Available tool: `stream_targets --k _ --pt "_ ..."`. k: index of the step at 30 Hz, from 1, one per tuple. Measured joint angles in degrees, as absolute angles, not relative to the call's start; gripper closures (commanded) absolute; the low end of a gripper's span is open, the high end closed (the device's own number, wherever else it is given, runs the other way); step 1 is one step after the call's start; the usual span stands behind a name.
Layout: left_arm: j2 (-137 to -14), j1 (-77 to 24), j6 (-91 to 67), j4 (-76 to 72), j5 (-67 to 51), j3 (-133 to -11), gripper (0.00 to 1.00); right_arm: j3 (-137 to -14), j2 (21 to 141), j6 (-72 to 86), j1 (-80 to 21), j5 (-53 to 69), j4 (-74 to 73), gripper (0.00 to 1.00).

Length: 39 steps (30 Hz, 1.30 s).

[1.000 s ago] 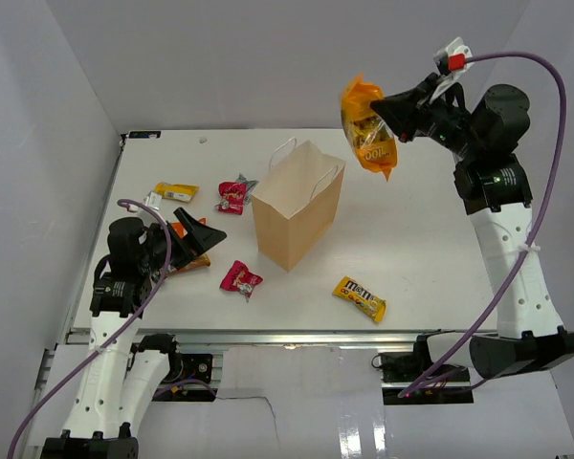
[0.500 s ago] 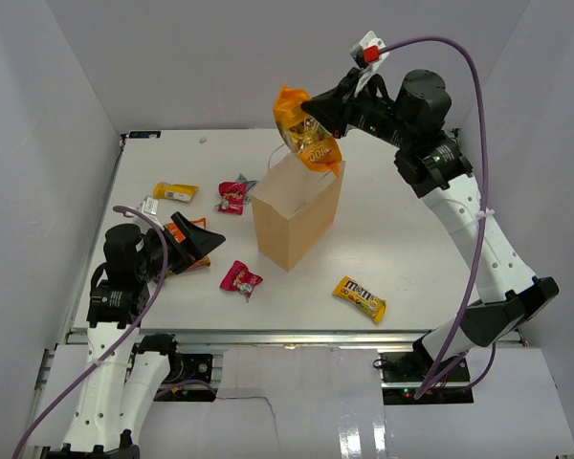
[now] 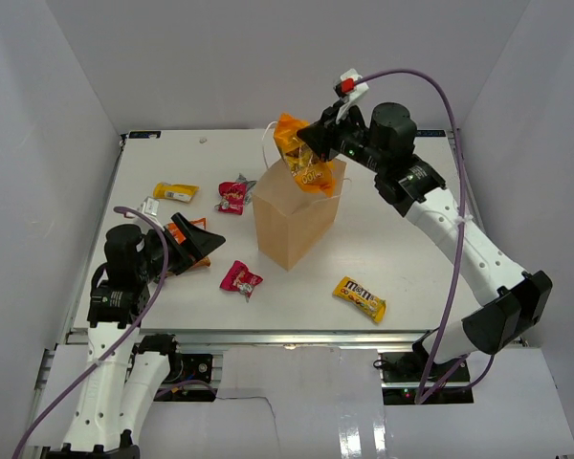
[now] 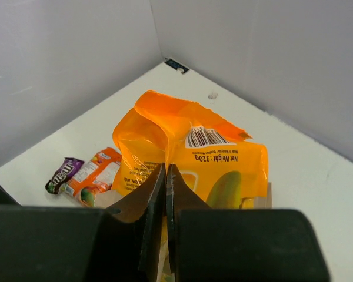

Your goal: Place the snacks into the paper bag

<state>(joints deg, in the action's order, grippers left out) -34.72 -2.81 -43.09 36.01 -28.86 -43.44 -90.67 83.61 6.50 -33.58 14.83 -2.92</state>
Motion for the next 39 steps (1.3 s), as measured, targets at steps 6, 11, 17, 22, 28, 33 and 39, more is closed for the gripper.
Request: stream_targets --k 6,11,17,22,28,33,39 --pt "-35.81 -2.81 -42.87 35.99 -28.86 -43.44 0.02 -84.36 82.87 7.4 -36.12 8.8 -0.23 0.92" --pt "-35.86 -2.81 -42.87 35.81 -28.88 -43.31 0.02 -82.11 81.43 7.4 -37.04 6.5 2.02 0.92" --pt "-36.49 -2.81 -42.7 35.59 -28.91 -42.68 0.02 -79.77 79.55 7.18 -37.28 5.5 6.79 0.56" --pt "-37.1 -2.81 -42.59 35.55 -28.91 -42.61 0.02 -78.48 77.49 5.72 -37.52 5.87 9.61 0.41" --pt "-38.57 -2.81 -43.68 36.47 -27.22 -42.37 0.02 -79.0 75.61 -3.14 -37.17 17.28 6.61 0.09" --pt "-42.33 -2.85 -47.77 40.71 -23.99 -39.16 0.02 -79.05 70.35 -14.44 -36.38 27.97 -5.61 0.05" --pt "-46.06 -5.56 -54.78 46.78 -18.55 -33.32 0.07 -71.99 59.46 -24.03 -29.3 28.93 -18.52 0.03"
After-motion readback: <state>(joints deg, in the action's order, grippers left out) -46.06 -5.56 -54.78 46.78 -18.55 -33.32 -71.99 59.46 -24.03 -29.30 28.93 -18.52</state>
